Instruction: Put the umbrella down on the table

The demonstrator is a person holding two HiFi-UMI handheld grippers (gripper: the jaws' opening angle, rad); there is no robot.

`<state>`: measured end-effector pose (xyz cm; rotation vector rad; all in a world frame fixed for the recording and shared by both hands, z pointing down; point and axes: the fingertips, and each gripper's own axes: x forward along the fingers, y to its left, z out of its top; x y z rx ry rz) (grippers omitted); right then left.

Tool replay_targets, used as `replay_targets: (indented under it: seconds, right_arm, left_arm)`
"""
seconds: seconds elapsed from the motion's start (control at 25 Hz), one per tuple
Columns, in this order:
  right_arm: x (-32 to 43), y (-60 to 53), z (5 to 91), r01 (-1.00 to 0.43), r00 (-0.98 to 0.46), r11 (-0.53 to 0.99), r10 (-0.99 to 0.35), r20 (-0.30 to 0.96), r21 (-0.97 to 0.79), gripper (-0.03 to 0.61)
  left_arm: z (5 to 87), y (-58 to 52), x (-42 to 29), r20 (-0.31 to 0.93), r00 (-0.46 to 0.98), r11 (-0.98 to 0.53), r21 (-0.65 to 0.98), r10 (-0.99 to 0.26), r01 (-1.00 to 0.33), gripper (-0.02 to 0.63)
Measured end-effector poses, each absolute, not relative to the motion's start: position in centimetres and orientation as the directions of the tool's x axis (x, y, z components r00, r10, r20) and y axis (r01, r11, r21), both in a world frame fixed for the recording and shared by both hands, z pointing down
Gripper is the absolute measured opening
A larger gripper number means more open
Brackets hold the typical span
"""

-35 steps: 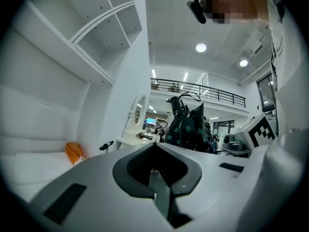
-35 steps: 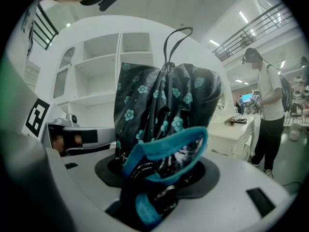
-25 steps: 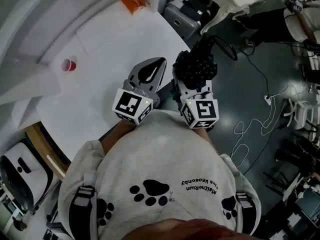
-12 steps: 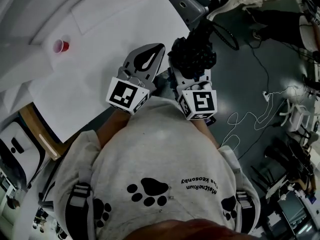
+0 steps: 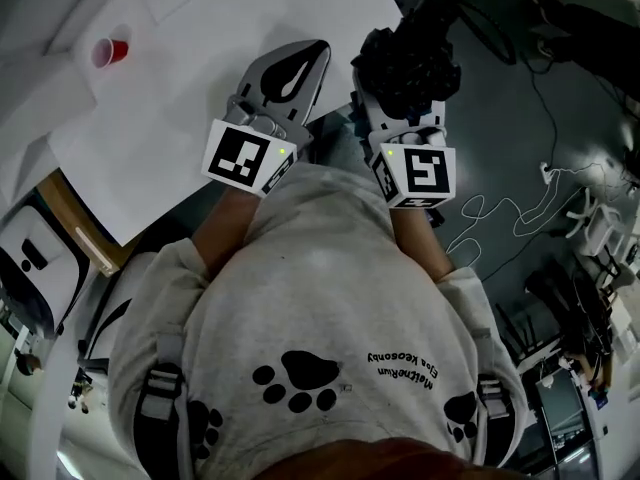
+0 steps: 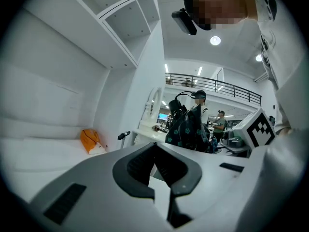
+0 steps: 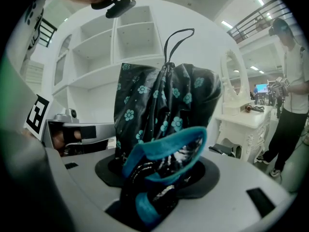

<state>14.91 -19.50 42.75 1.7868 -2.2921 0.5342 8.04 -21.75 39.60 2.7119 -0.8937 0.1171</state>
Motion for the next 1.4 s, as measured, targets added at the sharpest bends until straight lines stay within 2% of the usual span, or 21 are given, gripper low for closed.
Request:
replay_targets:
  seconds: [0.24,1.4]
  right_arm:
    - [12.3,-21.4,45.4,-0.964,-0.263,0.227,-0.884,0.386,-0.138,0.279]
    - [13.4,-25.8,54.0,-0.952,-0.306,0.243,-0.8,0.516,-0.187,0.279]
  left_arm:
    - [42.6,-22.9,5.9,0.177,0.811,-0.774,0.244,-0.557,-0.585,0.017]
    - [48.0,-25.7,7.5,0.255,0.784,-0.727,0.293,-0.566,-0.621,0.017]
